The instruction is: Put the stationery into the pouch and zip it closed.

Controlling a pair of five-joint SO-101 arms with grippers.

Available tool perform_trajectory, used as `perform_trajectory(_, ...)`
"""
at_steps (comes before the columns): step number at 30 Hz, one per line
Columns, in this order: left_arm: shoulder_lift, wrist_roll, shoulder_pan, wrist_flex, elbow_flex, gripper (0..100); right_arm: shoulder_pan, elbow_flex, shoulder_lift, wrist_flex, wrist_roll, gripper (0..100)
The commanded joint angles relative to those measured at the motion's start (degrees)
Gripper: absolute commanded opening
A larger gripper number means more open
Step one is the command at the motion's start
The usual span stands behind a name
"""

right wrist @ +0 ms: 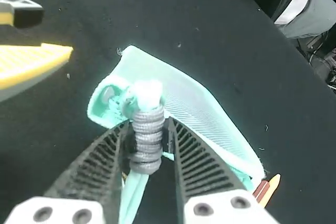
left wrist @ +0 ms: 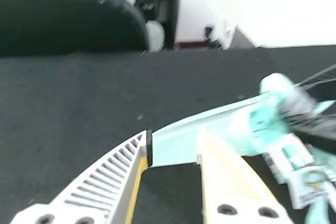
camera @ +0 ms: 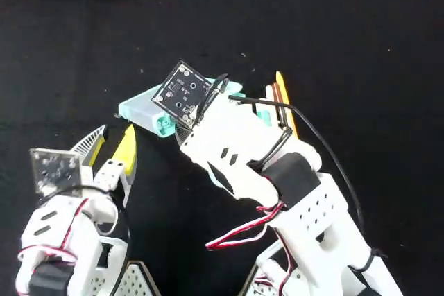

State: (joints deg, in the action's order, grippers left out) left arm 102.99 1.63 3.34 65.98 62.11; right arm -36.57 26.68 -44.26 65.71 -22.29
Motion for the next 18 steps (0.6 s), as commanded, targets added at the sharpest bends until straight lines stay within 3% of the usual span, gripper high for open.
perform_trajectory(1,-0.70,1.58,4.09,-1.58,-3.56,17,-0.53,-1.98,0.31,-0.35,0.62,1.2)
perform_trajectory(9,-4.75,1.32,5.49,-6.07,-7.34,22,-0.35,-1.80,0.31,-0.09,0.62,1.2)
perform_trajectory(13,-17.93,-0.35,5.32,1.85,-18.33,21,-0.26,-1.80,0.31,0.09,0.62,1.2)
perform_trajectory(18,-34.73,-3.60,5.58,19.34,-38.64,21,-0.18,-1.80,0.31,0.26,0.62,1.2)
